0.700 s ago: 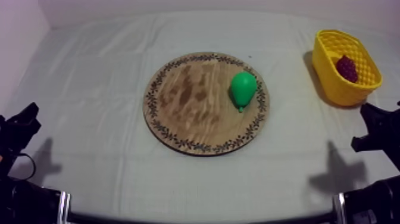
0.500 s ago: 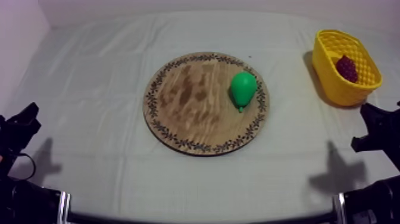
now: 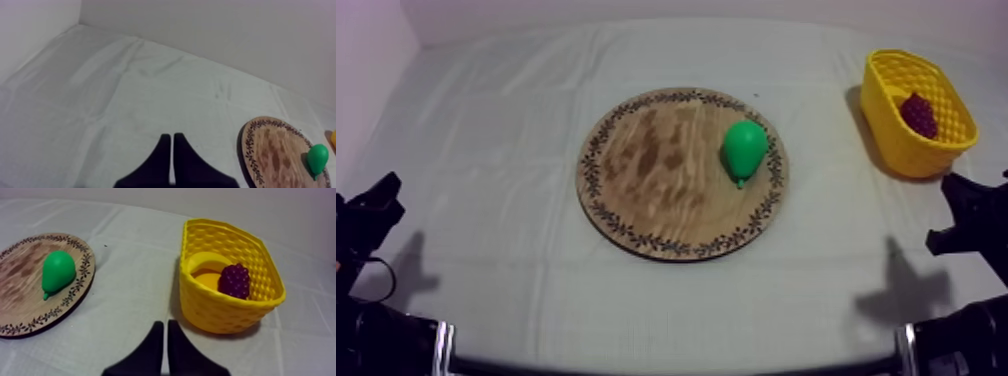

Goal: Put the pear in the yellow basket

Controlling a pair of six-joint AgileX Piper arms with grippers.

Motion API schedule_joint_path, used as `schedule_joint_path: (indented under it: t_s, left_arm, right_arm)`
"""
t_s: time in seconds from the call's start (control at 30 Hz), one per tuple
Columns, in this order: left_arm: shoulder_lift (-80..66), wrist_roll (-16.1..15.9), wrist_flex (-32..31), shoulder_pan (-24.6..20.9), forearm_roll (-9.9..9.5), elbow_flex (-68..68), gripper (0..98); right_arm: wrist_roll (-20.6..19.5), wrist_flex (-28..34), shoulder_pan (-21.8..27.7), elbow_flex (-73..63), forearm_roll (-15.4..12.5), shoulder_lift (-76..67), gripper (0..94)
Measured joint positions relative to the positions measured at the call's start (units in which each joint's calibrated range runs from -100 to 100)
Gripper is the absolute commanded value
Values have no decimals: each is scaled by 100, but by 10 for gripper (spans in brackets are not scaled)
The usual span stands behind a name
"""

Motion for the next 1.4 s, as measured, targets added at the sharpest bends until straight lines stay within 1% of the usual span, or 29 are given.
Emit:
schedule_joint_path:
  t_s: [0.17, 0.3, 0.43, 0.53, 0.63, 0.83, 1.0, 1.17, 1.27, 1.4]
  left_arm:
    - [0, 0, 0, 0, 0, 0, 1]
    - [0, 0, 0, 0, 0, 0, 1]
    - [0, 0, 0, 0, 0, 0, 1]
    - [0, 0, 0, 0, 0, 0, 1]
    - [0, 0, 0, 0, 0, 0, 1]
    - [0, 0, 0, 0, 0, 0, 1]
    - [0, 0, 0, 0, 0, 0, 1]
    - [0, 0, 0, 0, 0, 0, 1]
    - [0, 0, 0, 0, 0, 0, 1]
    - [0, 0, 0, 0, 0, 0, 1]
  right_arm:
    - [84, 0, 0, 0, 0, 0, 5]
    - [56, -20, -22, 0, 0, 0, 4]
    - [264, -132, -100, -96, -76, 22, 4]
    - [351, -45, -259, -342, 23, 181, 4]
    - [294, 168, -471, -800, 167, 501, 4]
    - [-194, 366, -1084, -1988, 597, 1588, 4]
    - [-697, 883, -1637, -3230, 1033, 2759, 4]
    - [-1233, 1806, -2233, -4650, 1451, 4096, 4]
    - [-1520, 2433, -2537, -5519, 1586, 4905, 4]
    - [-1827, 3288, -2828, -6689, 1614, 5980, 4]
